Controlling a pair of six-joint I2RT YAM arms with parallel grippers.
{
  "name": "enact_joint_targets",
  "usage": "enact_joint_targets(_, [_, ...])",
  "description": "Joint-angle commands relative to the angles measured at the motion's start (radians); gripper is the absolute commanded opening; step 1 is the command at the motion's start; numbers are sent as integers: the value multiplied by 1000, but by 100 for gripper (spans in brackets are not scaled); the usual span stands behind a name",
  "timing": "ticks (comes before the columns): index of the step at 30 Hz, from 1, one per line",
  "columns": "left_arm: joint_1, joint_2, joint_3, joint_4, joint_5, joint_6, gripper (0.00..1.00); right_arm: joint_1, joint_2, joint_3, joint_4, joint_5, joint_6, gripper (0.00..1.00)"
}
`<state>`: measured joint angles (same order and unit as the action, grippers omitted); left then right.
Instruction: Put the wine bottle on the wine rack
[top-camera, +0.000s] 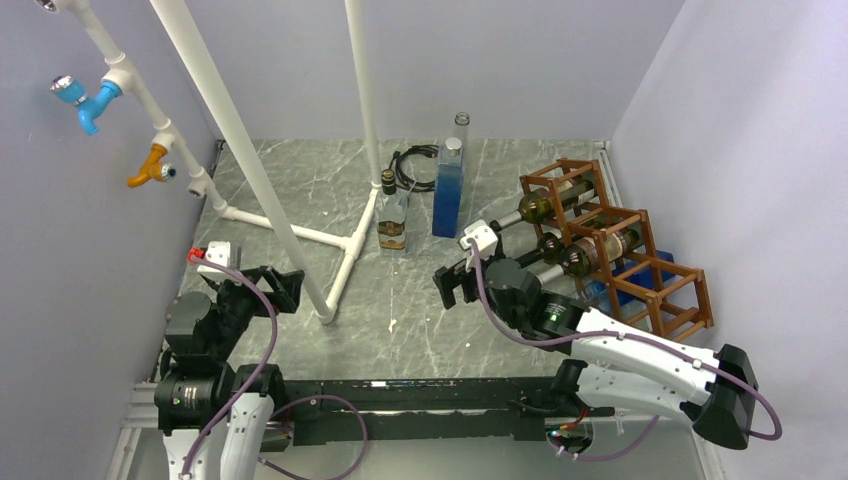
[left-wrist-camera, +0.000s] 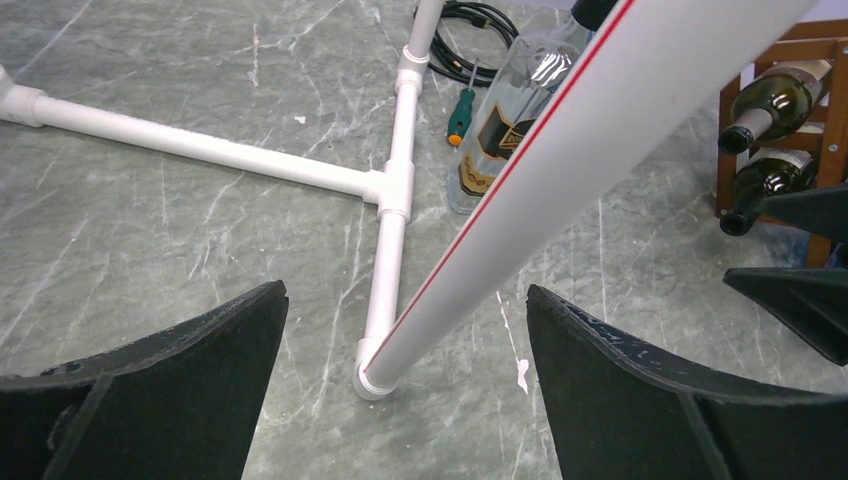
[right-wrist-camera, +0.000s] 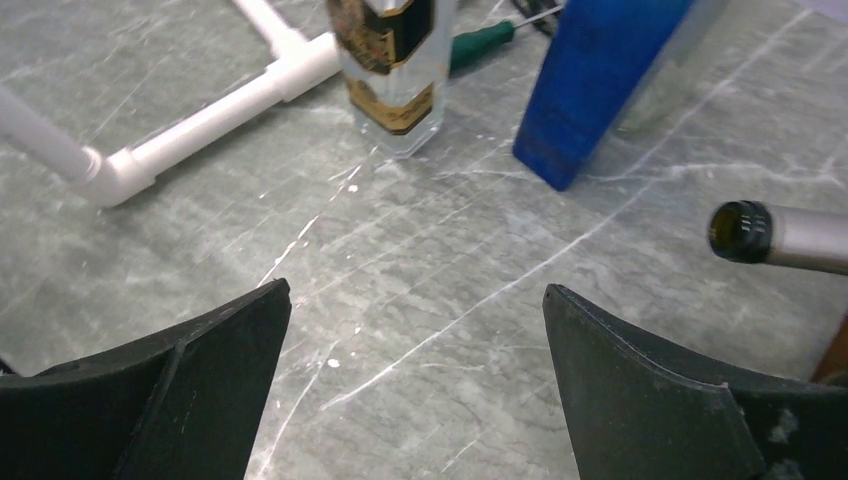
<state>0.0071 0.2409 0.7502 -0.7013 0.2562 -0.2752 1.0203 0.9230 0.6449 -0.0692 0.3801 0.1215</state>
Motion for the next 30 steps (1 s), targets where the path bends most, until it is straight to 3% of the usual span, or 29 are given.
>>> enact_joint_targets(1, [22,9,23,18,9,-5,95,0,-46,41,22,128,45,100])
enact_joint_targets(7, [22,13,21,22,16,-4,94,-84,-10,108,149,145,34,99])
enact_joint_targets(14, [22,11,20,20,16,-6,94,-304,218,472,48,13,63,99])
enact_joint_targets(21, [23,-22,17,21,1,-8,96,-313,363,692,21,43,-4,99])
enact_joint_targets(30, [22,-18,15,26,17,-4,96,-318,408,699,58,82,1,99])
